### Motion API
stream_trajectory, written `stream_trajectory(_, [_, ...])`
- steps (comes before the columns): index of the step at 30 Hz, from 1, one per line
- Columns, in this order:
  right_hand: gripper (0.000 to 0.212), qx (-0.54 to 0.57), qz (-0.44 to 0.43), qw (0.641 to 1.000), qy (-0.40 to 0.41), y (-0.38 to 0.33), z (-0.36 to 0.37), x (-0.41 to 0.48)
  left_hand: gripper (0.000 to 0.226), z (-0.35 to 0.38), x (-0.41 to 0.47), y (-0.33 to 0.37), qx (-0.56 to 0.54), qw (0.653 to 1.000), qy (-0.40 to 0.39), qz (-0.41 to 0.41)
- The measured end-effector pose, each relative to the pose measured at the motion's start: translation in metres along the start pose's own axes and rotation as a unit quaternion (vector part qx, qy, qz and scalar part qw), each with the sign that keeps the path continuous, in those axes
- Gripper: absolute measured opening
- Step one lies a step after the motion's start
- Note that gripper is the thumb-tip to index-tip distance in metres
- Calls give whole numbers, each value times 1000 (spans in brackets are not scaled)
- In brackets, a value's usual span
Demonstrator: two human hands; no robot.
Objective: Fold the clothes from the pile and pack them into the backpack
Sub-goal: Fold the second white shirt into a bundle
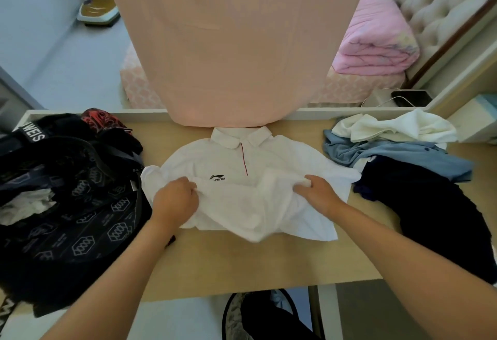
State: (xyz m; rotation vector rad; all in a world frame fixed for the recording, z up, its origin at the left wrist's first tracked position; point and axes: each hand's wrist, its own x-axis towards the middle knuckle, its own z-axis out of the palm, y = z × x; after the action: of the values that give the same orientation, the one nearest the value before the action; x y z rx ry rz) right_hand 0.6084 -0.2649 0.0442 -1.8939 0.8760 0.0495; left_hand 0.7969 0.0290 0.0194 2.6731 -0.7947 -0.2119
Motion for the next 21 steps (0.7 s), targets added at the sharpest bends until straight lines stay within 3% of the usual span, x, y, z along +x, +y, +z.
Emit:
stream_trajectory(3, [62, 89, 98, 986, 102, -6, -18, 40, 31, -32, 49, 16, 77, 993, 86, -11])
stream_trajectory(5, [58, 102, 125, 974, 162, -5, -26, 65, 18, -40, 80, 26, 102, 978, 175, -37])
stream_trajectory(6, [51, 80, 125, 973, 179, -3, -29, 74, 22, -39, 92, 28, 96, 974, 197, -61])
stream_trajectory(8, [41, 46, 125, 975, 176, 4, -32, 82, 51, -30, 104, 31, 68, 983, 146, -92])
stream_trajectory(10, [44, 7, 133, 982, 131, 18, -30, 82, 61, -9, 96, 31, 48, 994, 80, -59])
stream_trajectory(13, [49, -81, 162, 981, 71, 46, -22, 70, 55, 31, 56, 22, 39, 998, 22, -45])
stream_trajectory(18, [45, -141, 226, 958, 103, 70, 7, 44, 35, 67, -6, 5, 50, 979, -12, -199])
stream_trajectory(21, [43, -147, 239, 952, 122, 71, 20, 36, 28, 62, -19, 5, -3, 965, -37, -259])
